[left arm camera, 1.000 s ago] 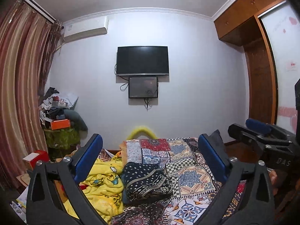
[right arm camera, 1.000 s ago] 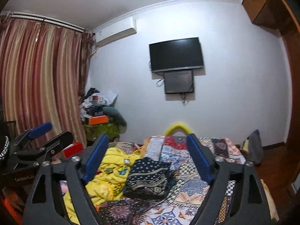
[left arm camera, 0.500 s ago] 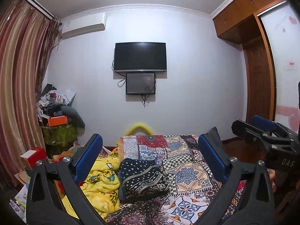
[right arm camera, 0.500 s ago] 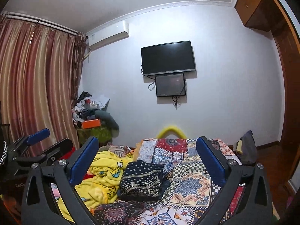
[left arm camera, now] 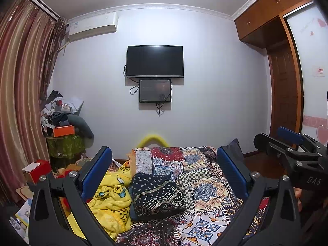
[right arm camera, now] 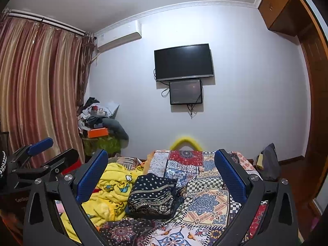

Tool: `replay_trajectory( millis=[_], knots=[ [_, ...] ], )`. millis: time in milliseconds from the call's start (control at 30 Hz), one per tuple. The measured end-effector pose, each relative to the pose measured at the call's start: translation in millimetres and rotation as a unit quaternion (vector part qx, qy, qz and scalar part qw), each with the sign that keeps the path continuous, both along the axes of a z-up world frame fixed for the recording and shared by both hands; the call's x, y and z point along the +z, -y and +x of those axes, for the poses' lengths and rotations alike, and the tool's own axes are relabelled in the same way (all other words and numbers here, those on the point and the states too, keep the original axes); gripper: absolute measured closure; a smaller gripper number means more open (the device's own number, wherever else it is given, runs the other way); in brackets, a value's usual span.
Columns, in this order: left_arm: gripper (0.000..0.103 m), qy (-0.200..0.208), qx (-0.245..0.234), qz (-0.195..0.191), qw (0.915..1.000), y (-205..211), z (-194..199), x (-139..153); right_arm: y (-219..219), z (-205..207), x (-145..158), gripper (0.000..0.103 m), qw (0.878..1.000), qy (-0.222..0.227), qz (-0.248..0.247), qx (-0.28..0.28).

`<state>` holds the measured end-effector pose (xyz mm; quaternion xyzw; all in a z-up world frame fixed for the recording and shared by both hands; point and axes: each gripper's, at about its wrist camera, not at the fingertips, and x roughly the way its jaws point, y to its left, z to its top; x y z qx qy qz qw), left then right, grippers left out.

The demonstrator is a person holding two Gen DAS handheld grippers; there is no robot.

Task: Fold large clothes

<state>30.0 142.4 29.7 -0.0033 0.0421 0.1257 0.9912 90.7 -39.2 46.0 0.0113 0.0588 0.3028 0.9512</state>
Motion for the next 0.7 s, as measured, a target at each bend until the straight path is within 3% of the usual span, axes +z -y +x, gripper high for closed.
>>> replay_trajectory(
  millis=[700],
  knots=[
    [0.001, -0.003, -0.005, -0.005, 1.0000, 4.6, 1.7, 0.9, 2.2, -2.5, 4.8, 0.000, 1.000, -0.003, -0.002, -0.001]
  ],
)
